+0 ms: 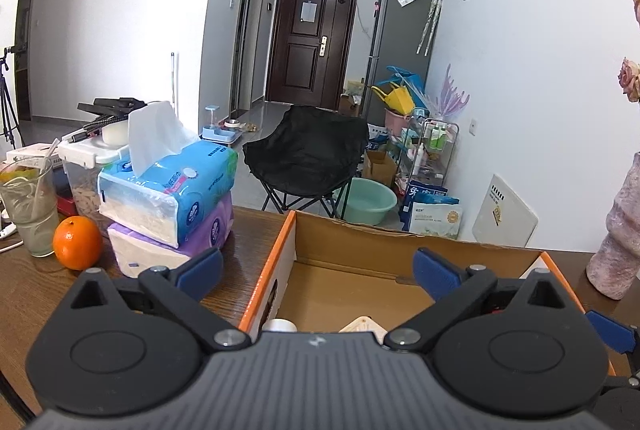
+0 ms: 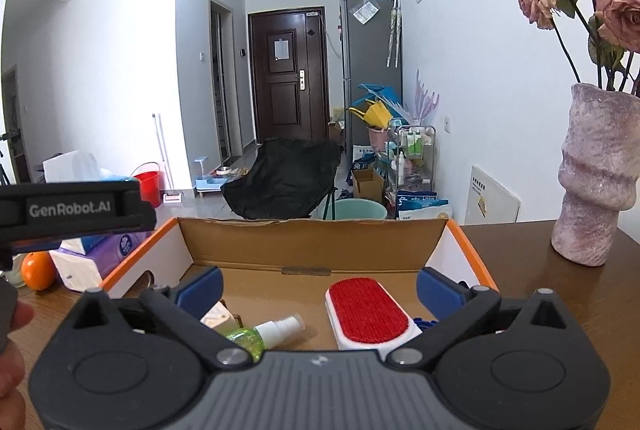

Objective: Organize rigid objects
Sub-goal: 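Withdraw both tools from the box toward the tape roll and cotton box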

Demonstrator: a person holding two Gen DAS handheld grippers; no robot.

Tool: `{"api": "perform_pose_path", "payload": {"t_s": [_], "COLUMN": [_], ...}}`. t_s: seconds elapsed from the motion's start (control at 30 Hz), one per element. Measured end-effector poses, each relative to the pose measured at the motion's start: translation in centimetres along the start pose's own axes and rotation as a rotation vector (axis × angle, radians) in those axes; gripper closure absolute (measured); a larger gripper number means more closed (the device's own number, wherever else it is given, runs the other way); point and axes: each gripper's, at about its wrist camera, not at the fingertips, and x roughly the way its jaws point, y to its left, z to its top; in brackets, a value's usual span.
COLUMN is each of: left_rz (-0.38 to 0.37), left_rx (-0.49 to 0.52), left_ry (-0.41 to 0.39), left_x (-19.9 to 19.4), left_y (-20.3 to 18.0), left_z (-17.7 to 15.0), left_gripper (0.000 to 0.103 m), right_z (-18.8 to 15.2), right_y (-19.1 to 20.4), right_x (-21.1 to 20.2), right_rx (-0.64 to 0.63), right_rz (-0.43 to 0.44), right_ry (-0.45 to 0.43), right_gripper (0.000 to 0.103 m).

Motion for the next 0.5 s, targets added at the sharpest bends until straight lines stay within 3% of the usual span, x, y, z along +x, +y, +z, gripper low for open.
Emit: {"api": "perform_pose_path", "payload": {"t_s": [0.5], "left_rz": [0.015], "left_rx": [0.042], "left_ry": [-0.048], "left_x": [-3.6], "left_y": [-0.5], "left_z": [-0.6], "left_gripper": [0.000], "right_z": [-1.2], "right_y": [-0.2], "right_x": [-3.1], "right_rx": [-0.038], "right_rz": [-0.033], "right_ry": [-0.017], "right_gripper": [0.000]}}
